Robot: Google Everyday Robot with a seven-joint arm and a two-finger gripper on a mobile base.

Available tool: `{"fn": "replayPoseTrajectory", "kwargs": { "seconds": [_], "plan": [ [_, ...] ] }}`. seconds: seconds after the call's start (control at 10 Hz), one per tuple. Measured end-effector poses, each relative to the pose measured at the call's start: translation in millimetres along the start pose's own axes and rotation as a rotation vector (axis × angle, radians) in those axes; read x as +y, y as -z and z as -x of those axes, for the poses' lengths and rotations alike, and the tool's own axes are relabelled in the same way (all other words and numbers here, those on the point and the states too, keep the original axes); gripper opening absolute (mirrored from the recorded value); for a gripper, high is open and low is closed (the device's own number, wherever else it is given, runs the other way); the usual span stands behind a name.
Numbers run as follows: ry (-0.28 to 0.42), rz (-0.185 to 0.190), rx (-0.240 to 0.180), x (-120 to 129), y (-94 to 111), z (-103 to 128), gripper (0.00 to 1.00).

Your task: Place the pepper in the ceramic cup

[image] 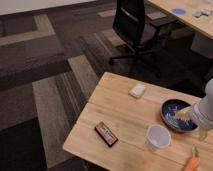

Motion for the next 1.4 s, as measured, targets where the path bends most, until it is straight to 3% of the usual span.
{"fn": "replayPoseTrajectory", "kwargs": {
  "seconds": [0.6,0.9,1.4],
  "plan": [
    [-0.066,-0.044,0.031,-60,-44,-2,0.65],
    [-0.135,-0.027,0.027,-86,-71,0,0.65],
    [-0.076,-0.011,0.026,-101,-112,-6,0.65]
  ]
}}
